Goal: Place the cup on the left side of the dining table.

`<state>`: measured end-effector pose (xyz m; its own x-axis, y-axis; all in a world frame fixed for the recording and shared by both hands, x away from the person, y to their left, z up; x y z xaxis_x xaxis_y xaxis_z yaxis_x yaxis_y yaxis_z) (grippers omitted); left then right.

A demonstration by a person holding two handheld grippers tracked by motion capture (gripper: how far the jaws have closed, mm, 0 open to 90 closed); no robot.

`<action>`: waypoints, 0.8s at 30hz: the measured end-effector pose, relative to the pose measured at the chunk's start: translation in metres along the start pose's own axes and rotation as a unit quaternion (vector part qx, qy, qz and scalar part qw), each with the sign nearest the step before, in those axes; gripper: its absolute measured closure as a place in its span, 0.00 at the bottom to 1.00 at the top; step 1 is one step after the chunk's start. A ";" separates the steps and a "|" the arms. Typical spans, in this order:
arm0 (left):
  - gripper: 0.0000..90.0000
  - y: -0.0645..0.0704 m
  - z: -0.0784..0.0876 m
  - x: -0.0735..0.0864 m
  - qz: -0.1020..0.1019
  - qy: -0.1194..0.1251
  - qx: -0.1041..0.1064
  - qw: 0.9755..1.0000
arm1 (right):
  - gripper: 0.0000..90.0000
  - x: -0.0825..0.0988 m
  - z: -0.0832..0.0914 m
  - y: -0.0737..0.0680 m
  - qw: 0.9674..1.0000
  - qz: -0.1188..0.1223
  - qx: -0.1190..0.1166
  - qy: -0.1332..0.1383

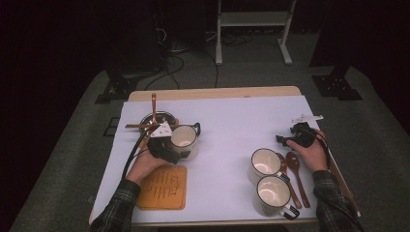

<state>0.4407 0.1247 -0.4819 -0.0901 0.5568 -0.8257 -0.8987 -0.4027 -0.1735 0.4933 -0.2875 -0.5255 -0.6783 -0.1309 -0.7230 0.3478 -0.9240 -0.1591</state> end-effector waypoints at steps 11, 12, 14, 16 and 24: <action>0.00 0.006 0.034 0.012 0.018 -0.016 -0.019 1.000 | 0.23 0.000 0.000 0.000 1.000 0.000 0.000 -0.001; 0.00 0.007 0.037 0.014 0.018 -0.019 -0.022 0.999 | 0.23 0.000 0.000 0.000 1.000 0.000 0.000 -0.001; 0.00 0.009 0.045 0.017 0.023 -0.023 -0.025 0.999 | 0.23 0.000 0.000 0.000 1.000 -0.001 -0.001 -0.002; 0.00 0.011 0.052 0.021 0.026 -0.032 -0.034 0.999 | 0.23 0.000 0.000 0.000 1.000 0.001 0.000 -0.001; 0.00 0.016 0.078 0.041 0.054 -0.060 -0.062 0.995 | 0.23 0.000 0.000 0.000 1.000 0.001 0.000 -0.001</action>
<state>0.3887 0.1979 -0.4764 -0.2405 0.5845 -0.7749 -0.8214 -0.5480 -0.1584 0.4933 -0.2875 -0.5255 -0.6788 -0.1323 -0.7223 0.3482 -0.9240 -0.1580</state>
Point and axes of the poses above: each handheld gripper's, and its own axes: z roughly backward along the jaws, x roughly out of its underside, y roughly to its right, the point moved 9 cm from there along -z, roughly forward along the jaws, and after that the axes turned 11 degrees about -z, right-handed, at the moved point
